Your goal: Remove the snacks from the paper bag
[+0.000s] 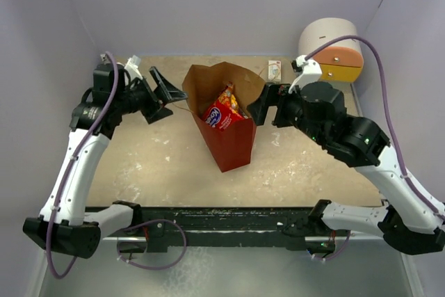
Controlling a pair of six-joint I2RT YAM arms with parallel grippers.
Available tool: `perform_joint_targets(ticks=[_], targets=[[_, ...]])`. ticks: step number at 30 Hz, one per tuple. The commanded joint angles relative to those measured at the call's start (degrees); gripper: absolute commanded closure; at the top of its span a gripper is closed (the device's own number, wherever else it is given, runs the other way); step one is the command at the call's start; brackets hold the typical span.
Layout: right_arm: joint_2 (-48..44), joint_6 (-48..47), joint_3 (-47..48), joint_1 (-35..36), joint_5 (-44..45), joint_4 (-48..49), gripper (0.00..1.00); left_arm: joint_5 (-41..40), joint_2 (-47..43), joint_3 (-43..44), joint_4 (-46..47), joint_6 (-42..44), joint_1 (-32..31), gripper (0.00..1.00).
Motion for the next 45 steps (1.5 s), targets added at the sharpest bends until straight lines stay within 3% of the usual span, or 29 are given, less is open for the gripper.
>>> perform_joint_targets(ticks=[1,3,6,17,22,26,31,36,41,45], targets=[[-0.3,2.7,-2.4,-0.7,6.5,-2.7,0.0,5.5,1.3,-4.3,11.4,-7.1,-2.9,0.1],[0.5,0.9,-1.3,-2.7,6.5,-2.9,0.0,4.4,2.4,-4.6,12.2,-7.7,-3.3,0.19],[5.2,-1.4,2.1,-11.4,2.0,-5.4,0.01,3.6,4.7,-3.7,12.3,-7.9,-3.3,0.28],[18.8,-6.1,7.9,-32.0,-15.2,1.0,0.0,1.1,9.2,-2.3,9.1,-4.7,-3.3,0.51],[25.7,-7.7,13.8,-36.3,-23.0,2.5,0.06,-1.6,13.0,3.0,3.1,0.4,-3.2,0.64],[28.4,-8.9,15.1,-36.6,-26.5,3.7,0.18,-2.6,16.4,7.6,-1.6,3.1,-3.2,0.83],[28.6,-9.8,14.4,-36.7,-33.0,5.0,0.48,-2.9,17.8,10.4,-3.4,4.7,-2.5,0.9],[26.6,-9.7,11.5,-36.6,-38.5,6.9,0.72,-2.0,18.5,13.1,-5.3,6.2,-1.3,0.99],[24.1,-6.8,8.0,-34.8,-44.4,9.4,0.92,-2.4,18.8,17.6,-10.5,9.3,3.0,1.0],[23.7,-4.7,8.4,-28.5,-43.5,10.6,0.96,-3.4,19.0,22.2,-15.6,13.1,6.7,1.0]])
